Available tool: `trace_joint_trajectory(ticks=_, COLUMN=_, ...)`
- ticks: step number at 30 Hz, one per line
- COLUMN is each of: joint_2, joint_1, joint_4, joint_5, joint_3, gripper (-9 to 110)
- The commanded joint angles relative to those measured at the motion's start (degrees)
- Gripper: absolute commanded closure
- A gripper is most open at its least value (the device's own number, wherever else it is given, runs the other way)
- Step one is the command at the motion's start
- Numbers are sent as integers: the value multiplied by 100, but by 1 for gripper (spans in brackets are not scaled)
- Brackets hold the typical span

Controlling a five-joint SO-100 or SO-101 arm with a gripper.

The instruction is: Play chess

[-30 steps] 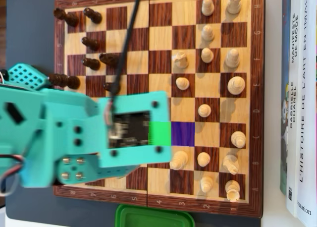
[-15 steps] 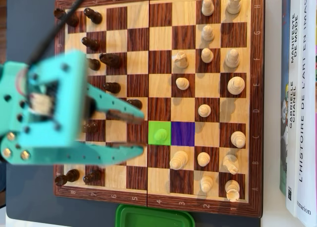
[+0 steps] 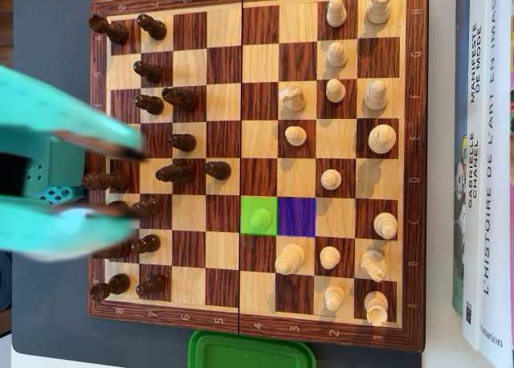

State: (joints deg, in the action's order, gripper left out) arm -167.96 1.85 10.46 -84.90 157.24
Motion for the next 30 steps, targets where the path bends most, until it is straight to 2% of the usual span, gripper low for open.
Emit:
trace_joint_trajectory(ticks=1, joint_2=-510, joint_1=26, joint_4=703, joint_5=-44, joint_3=360, gripper=89)
trace_joint_trajectory(ticks=11, joint_2=-2206, joint_1=18, joint_4=3401, joint_5=-35, joint_3=2364, gripper=89)
trace_joint_trajectory(ticks=16, joint_2=-2399, joint_1=0, joint_4=4271, joint_5=-35, joint_3=2373, gripper=89)
trace_joint_trajectory(ticks=30, joint_2=-2391, joint_1=-18, joint_4=7928, joint_5=-35, joint_3=2373, gripper=89)
